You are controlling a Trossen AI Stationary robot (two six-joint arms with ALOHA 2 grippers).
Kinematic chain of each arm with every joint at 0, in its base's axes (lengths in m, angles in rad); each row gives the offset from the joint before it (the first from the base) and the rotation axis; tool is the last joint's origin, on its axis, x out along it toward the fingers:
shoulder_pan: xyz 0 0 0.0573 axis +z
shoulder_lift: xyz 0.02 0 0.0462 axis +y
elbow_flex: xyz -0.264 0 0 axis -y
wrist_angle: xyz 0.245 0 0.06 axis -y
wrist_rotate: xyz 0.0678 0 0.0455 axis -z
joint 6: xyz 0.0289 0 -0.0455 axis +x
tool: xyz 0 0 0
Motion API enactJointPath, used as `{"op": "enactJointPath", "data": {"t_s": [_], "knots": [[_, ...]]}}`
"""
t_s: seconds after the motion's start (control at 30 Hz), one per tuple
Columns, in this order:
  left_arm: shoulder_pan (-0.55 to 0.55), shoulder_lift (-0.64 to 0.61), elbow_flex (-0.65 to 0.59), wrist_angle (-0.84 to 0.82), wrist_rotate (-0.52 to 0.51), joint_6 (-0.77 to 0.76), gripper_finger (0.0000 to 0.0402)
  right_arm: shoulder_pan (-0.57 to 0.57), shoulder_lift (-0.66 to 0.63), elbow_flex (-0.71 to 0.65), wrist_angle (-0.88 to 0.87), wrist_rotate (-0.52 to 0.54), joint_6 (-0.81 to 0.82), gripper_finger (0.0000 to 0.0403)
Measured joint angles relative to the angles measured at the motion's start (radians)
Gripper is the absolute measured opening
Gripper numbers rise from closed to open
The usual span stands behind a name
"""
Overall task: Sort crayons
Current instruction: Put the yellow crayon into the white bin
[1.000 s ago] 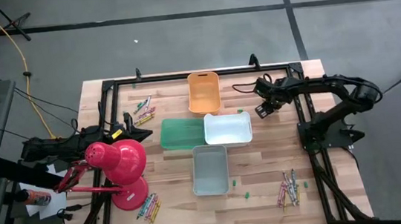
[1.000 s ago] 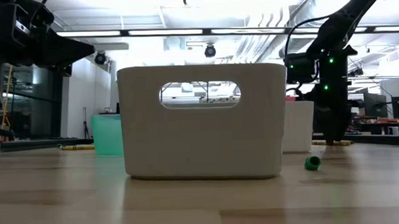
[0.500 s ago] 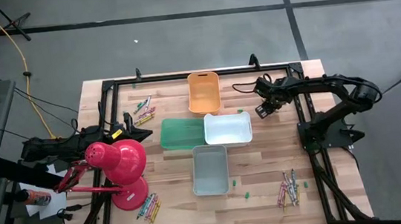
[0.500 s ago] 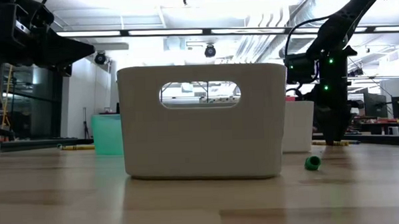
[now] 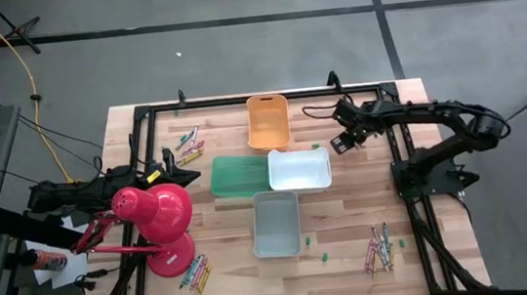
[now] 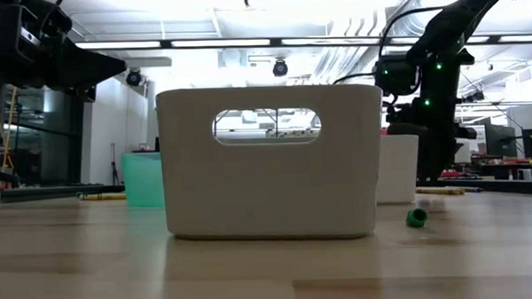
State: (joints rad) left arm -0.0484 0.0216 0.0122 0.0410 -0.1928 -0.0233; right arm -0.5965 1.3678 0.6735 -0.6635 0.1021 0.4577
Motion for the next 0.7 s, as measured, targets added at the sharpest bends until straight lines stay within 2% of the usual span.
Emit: {"op": "enactJointPath", "data": {"t_s": [0.13,0.27,0.7], "knots": [[0.0,0.0,0.0,0.0,0.0,0.0,0.0003,0.021,0.016,0.0,-0.005,0.008,0.013,0.0147],[0.0,0.0,0.0,0.0,0.0,0.0,0.0003,0.023,0.019,0.0,-0.006,0.062,0.034,0.0147],[0.0,0.0,0.0,0.0,0.0,0.0,0.0003,0.023,0.019,0.0,-0.025,0.082,0.043,0.0147]]}}
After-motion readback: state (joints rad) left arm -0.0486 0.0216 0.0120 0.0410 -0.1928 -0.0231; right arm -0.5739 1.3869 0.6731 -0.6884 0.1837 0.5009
